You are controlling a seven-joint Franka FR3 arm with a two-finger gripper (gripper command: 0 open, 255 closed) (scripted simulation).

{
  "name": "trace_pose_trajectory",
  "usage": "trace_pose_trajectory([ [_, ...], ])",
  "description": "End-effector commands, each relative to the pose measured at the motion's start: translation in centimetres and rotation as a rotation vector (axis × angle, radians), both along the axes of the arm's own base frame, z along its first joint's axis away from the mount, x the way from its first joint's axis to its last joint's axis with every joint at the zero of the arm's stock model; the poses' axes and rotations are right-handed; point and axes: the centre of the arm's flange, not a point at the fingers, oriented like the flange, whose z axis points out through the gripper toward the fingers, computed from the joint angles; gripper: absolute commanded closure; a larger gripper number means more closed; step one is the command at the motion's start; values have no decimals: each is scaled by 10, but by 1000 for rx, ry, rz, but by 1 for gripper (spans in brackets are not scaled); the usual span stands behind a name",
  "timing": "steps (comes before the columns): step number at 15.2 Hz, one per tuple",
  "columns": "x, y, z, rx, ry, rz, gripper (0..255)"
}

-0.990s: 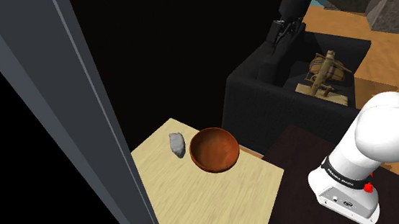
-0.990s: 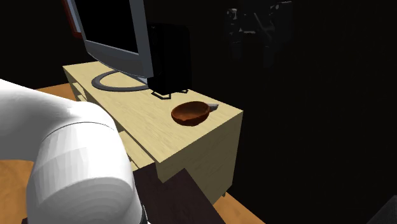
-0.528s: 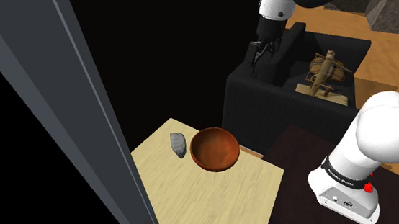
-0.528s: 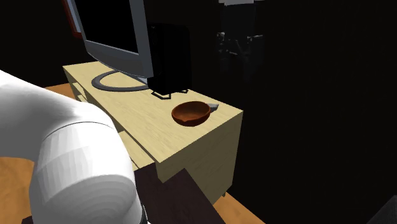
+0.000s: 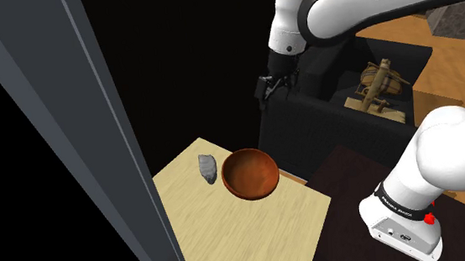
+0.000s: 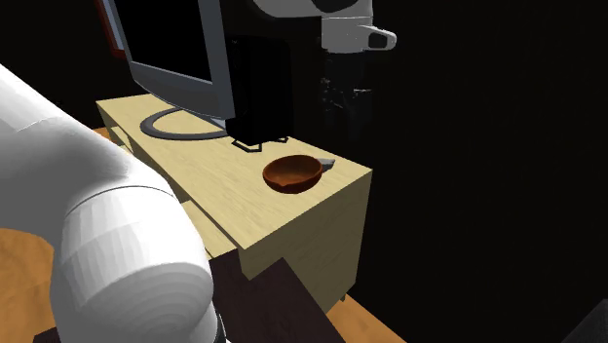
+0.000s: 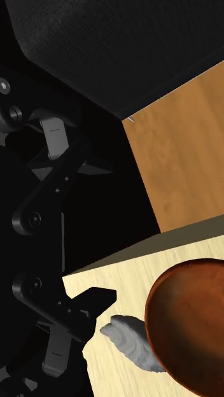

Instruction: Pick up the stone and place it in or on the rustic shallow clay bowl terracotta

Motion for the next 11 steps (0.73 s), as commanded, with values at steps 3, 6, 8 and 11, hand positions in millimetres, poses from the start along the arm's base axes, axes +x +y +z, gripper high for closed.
trace_pose_trajectory([
  [3,17,37,-30,17,12,-11,0],
  [6,30,66,-52,30,22,-18,0],
  [8,38,85,-67,38,28,-23,0],
  [11,51,115,-89,51,38,-30,0],
])
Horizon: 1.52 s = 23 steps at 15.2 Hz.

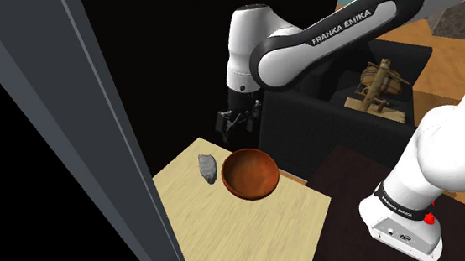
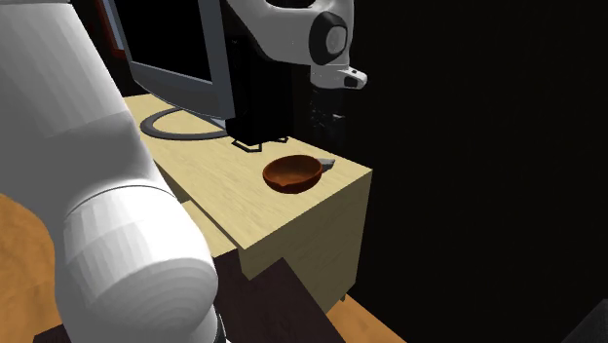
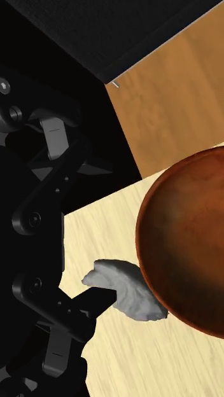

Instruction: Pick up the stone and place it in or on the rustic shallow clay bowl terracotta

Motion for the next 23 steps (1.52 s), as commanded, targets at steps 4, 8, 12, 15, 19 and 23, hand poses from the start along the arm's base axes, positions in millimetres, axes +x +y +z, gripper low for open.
trace_pose_trajectory([
  [4,23,51,-38,23,16,-13,0],
  [8,39,90,-65,39,28,-22,0],
  [12,39,92,-86,39,28,-22,0],
  [15,39,94,-102,39,28,-22,0],
  [19,39,94,-105,39,28,-22,0],
  [23,39,94,-105,39,28,-22,0],
])
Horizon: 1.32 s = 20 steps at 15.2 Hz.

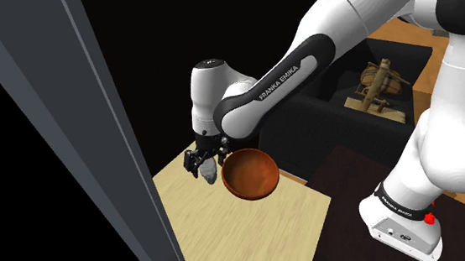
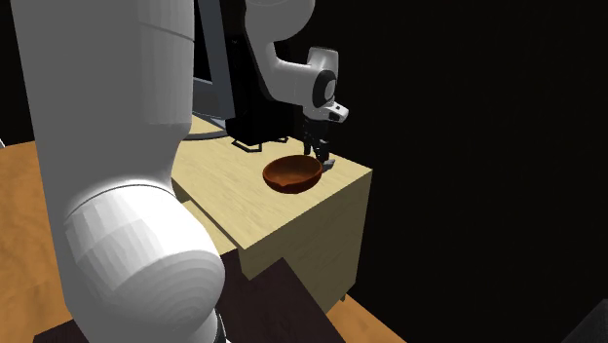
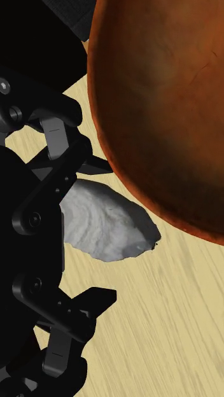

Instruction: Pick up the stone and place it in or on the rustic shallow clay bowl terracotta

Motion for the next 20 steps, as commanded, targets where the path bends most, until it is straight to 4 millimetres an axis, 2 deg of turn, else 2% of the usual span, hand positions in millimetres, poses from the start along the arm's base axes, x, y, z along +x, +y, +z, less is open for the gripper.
trace_pose_trajectory([
  [1,0,0,0,0,0,0,0],
  [2,0,0,0,0,0,0,255],
  [11,0,0,0,0,0,0,255],
  [20,0,0,47,0,0,0,255],
])
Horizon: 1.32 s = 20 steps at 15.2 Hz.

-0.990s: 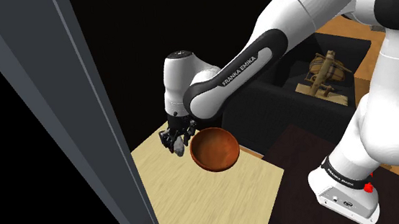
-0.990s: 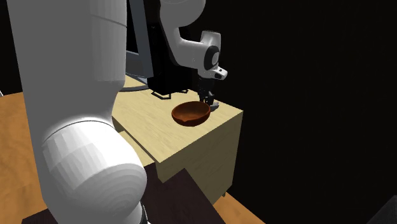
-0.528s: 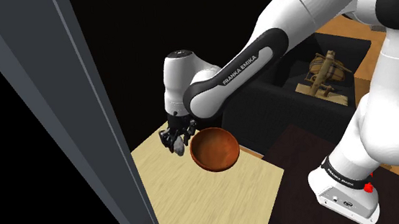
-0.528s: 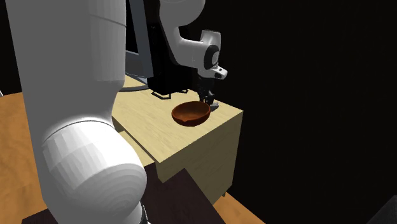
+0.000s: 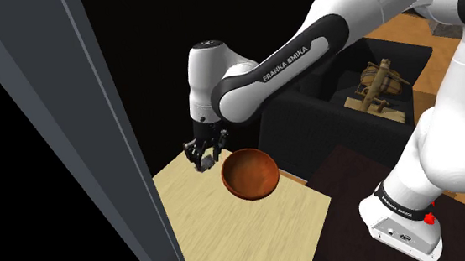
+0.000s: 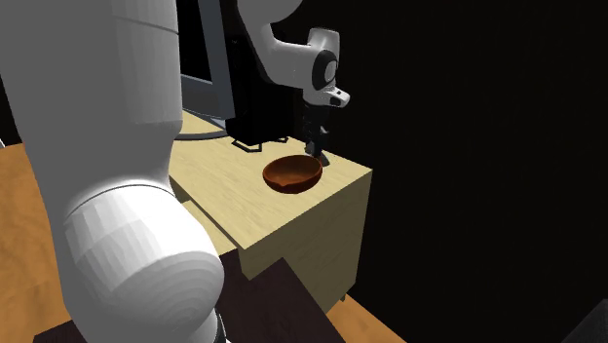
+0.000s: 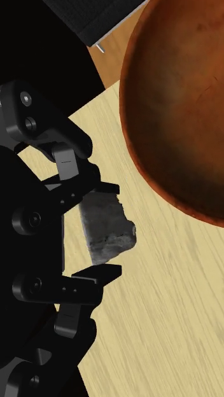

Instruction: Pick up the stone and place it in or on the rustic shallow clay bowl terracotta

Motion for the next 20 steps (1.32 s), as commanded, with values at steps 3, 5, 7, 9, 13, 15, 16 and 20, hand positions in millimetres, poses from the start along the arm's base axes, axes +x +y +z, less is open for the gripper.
trace_pose_trajectory([
  [3,-1,0,22,0,0,0,255],
  [5,-1,0,32,0,0,0,255],
  [7,-1,0,43,0,0,0,255],
  [9,-1,0,53,0,0,0,255],
  [13,-1,0,74,0,0,0,255],
  [15,-1,0,85,0,0,0,255],
  [16,-1,0,90,0,0,0,255],
  [20,-1,0,108,0,0,0,255],
])
